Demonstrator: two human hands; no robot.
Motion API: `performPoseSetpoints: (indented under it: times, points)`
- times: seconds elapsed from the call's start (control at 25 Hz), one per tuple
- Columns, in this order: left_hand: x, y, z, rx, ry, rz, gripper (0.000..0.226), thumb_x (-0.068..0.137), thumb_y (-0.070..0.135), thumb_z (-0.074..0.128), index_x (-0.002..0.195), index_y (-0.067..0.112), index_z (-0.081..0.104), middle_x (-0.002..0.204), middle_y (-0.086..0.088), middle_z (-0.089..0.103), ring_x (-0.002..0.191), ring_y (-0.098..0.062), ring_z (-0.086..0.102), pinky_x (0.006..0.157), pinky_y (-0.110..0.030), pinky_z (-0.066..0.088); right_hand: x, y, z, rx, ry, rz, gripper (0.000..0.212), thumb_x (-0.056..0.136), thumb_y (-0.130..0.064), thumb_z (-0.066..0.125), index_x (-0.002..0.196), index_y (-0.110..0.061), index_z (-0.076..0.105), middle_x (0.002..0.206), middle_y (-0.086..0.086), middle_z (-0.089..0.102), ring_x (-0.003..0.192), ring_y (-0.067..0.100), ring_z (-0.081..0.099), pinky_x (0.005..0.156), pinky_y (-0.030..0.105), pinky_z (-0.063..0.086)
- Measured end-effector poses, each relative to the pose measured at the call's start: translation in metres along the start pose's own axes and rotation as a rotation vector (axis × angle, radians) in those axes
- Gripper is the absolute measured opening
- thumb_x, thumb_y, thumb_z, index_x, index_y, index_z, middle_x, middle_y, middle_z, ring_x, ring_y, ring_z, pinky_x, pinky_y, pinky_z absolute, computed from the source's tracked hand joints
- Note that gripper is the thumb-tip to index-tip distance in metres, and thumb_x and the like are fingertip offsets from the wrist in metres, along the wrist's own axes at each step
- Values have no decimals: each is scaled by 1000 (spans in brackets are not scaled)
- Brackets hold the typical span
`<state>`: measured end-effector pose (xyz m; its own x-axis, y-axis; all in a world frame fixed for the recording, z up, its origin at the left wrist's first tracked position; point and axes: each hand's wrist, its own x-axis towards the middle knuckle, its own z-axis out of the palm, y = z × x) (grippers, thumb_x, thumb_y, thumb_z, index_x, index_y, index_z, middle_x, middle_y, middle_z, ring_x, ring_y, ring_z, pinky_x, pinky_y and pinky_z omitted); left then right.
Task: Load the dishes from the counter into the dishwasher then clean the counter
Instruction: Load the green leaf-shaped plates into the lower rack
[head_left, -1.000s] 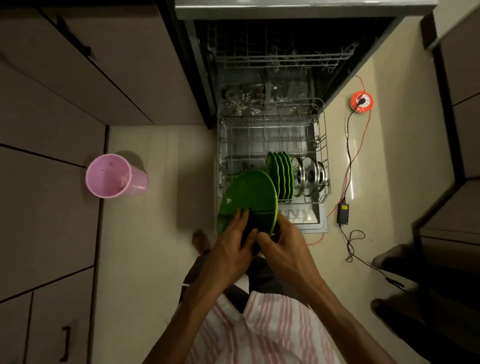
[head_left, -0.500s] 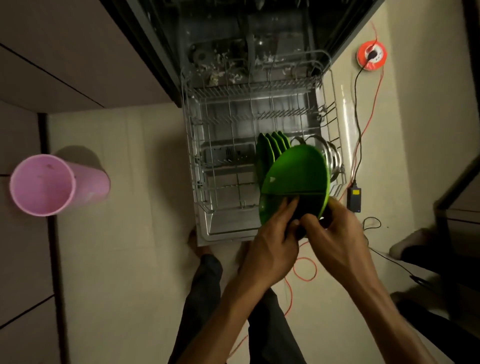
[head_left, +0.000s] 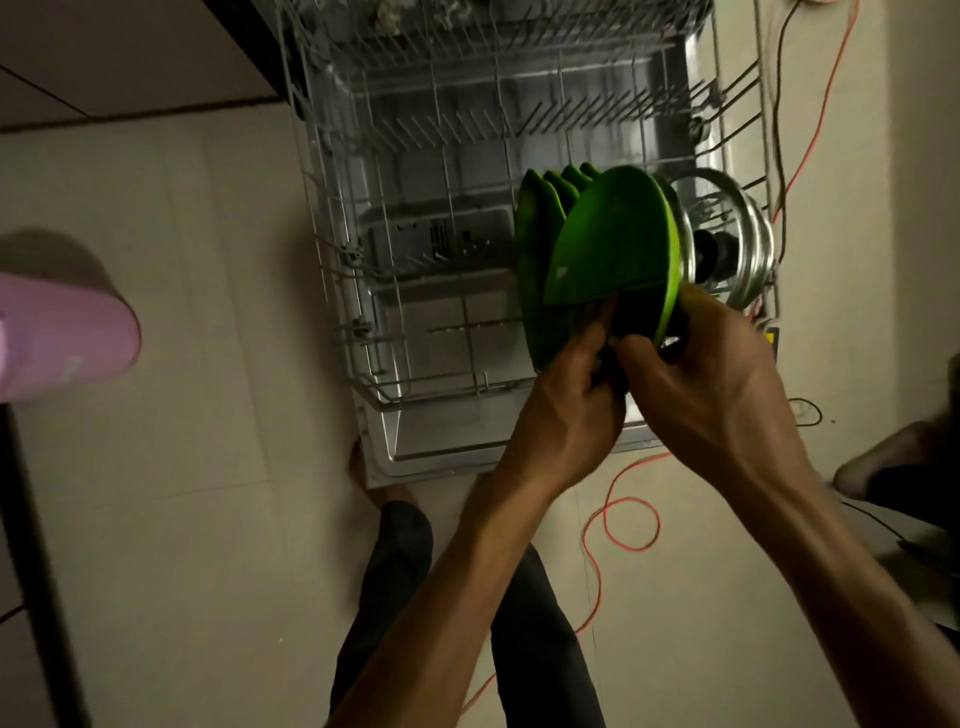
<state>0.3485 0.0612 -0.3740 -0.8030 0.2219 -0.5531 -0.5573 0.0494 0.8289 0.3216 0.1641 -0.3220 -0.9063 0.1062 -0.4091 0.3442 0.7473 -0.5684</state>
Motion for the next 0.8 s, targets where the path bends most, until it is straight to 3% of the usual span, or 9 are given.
performPoseSetpoints:
  times: [0.24, 0.44, 0.8]
  points:
    - [27, -31, -5, -48, 53, -28, 57, 93, 26, 44, 149, 29, 35, 146, -1, 49, 132, -16, 47, 105, -25, 38, 27, 6, 22, -92, -72, -33, 21, 84, -27, 55, 93, -10, 60, 75, 7, 66, 64, 22, 61, 57, 38, 52]
    - [50, -42, -10, -129, 95, -57, 60, 86, 29, 42, 145, 20, 43, 143, -8, 52, 130, -21, 50, 109, -32, 38, 49, 10, 36, -138, -110, -22, 21, 86, -25, 57, 89, -4, 55, 68, 7, 55, 56, 19, 49, 47, 26, 32]
    - [72, -47, -19, -139, 94, -87, 52, 94, 15, 45, 145, 13, 43, 146, -10, 48, 136, -23, 44, 114, -33, 34, 76, 16, 53, -169, -149, -19, 21, 86, -25, 60, 84, -7, 51, 70, 10, 55, 62, 29, 50, 51, 28, 30]
